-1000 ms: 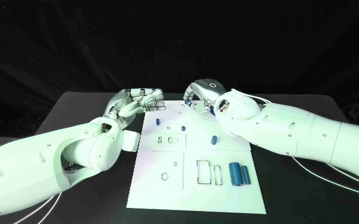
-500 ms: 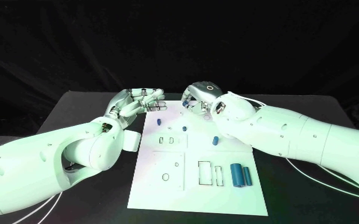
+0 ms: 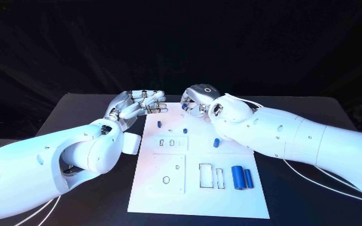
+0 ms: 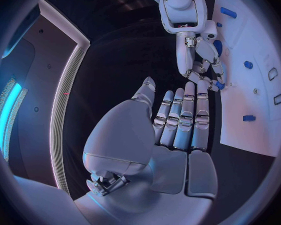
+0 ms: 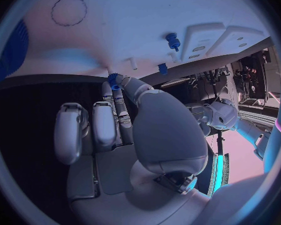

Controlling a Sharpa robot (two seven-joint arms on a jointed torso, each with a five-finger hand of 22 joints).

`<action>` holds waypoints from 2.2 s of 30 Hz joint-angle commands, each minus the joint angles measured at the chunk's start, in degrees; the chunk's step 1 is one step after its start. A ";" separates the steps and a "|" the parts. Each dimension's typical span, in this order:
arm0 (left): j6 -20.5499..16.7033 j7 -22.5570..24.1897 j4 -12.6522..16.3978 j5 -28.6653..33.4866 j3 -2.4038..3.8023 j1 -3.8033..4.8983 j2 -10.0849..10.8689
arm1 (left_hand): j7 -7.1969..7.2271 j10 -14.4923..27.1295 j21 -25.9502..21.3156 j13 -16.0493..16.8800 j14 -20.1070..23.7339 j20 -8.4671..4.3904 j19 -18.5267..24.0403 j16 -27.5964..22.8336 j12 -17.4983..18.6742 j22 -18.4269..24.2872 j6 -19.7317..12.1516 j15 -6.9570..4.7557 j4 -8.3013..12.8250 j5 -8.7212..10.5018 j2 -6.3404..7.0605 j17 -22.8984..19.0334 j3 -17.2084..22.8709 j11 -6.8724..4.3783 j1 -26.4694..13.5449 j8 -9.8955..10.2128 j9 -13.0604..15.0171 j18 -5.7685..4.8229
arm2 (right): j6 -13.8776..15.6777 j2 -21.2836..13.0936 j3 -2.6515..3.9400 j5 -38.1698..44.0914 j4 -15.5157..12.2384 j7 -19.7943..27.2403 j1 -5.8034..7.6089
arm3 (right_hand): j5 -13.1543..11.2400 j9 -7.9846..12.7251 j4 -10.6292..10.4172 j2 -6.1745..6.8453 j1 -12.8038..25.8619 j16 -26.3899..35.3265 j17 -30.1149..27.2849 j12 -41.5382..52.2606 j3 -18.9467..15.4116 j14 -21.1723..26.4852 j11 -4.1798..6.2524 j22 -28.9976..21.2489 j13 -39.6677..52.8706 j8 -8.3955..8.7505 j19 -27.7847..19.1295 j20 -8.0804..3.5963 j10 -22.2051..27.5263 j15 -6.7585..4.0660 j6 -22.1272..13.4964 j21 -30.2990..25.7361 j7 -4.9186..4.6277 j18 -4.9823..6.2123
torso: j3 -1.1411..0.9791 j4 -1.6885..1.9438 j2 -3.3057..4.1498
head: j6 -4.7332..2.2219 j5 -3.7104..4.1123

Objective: Assemble the parts on the task board

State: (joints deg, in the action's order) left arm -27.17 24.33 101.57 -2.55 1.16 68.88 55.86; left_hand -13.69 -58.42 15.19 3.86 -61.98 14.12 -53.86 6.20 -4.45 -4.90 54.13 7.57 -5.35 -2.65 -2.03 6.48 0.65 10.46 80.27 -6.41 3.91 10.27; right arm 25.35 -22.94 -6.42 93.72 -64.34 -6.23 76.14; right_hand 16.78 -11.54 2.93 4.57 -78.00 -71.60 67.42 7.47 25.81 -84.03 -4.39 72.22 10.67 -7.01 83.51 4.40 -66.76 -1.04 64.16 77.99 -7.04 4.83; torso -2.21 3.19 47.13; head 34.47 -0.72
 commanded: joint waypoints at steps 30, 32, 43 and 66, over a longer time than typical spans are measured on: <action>1.59 -0.52 0.48 0.05 0.04 0.50 0.55 | -0.37 0.25 -0.52 -0.05 0.16 0.25 0.33 -0.57 0.56 0.18 -0.41 0.52 0.38 -0.30 -0.44 0.08 -0.15 0.36 -0.26 0.39 -0.07 0.25 | -0.80 0.52 -0.02 2.56 0.64 -4.35 -0.11 | -5.51 1.25 -1.73 3.51 4.30 4.97 -5.79 -3.49 -1.15 -0.52 -0.97 -7.86 0.32 3.56 -4.29 1.36 5.75 1.28 -10.25 -6.08 0.25 0.54 | -0.05 -0.02 0.08 | 0.10 -0.29; 1.59 -0.56 0.43 0.05 0.04 0.51 0.57 | -0.37 0.25 -0.52 -0.05 0.16 0.25 0.33 -0.57 0.56 0.18 -0.41 0.52 0.38 -0.30 -0.44 0.08 -0.15 0.36 -0.26 0.39 -0.07 0.25 | -0.48 0.18 -0.01 2.52 0.19 -4.37 -0.09 | -5.39 1.24 -1.74 3.49 4.23 5.03 -5.84 -3.50 -1.19 -0.52 -0.99 -7.86 0.31 3.48 -4.28 1.39 5.86 1.29 -10.23 -6.11 0.24 0.55 | -0.06 -0.04 0.07 | 0.03 -0.29; 1.74 -0.54 0.21 0.05 0.03 0.55 0.86 | -0.40 0.32 -0.58 -0.05 0.23 0.28 0.39 -0.68 0.61 0.22 -0.46 0.56 0.40 -0.30 -0.49 0.08 -0.17 0.39 -0.28 0.43 -0.07 0.24 | 0.03 -9.59 0.82 -1.29 -10.62 -5.32 0.95 | -3.52 0.32 -2.58 2.75 3.93 3.63 -4.30 -1.09 -1.21 -1.25 -0.17 -4.95 1.25 2.27 -2.60 1.08 1.54 0.69 -6.64 -4.24 -1.20 -0.01 | -0.11 -1.02 -0.47 | -0.89 0.12; 2.61 -0.62 -0.88 0.05 0.00 0.52 0.11 | -0.35 0.24 -0.67 0.00 0.22 0.33 0.47 -0.89 0.58 0.31 -0.36 0.57 0.69 -0.32 -0.74 0.11 -0.01 0.36 0.02 0.43 -0.01 0.27 | -13.53 -19.84 1.50 -13.05 -15.27 -8.22 2.75 | -2.64 -0.04 -8.84 5.44 4.23 -6.02 6.59 23.51 -12.11 -3.02 1.32 4.95 27.48 3.18 0.87 0.14 0.58 -0.30 -9.59 2.58 -1.29 -1.87 | -0.35 -1.98 -1.17 | -0.73 0.84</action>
State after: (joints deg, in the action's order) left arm -25.83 23.35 100.69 -2.50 1.14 69.35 56.10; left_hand -13.68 -58.21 14.79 3.88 -61.79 14.33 -53.65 5.52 -4.20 -4.64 54.13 7.76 -4.95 -2.65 -2.03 6.50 0.73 10.67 80.27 -6.17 3.92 10.27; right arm 14.35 -42.99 -4.95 80.80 -79.91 -13.38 78.89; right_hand 14.31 -11.66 -5.55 10.04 -73.37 -77.25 73.58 30.33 13.95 -83.93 -2.97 74.95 37.43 -4.07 83.79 4.23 -66.51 -1.78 55.26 80.37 -8.34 3.93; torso -2.48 1.13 45.90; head 33.61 0.08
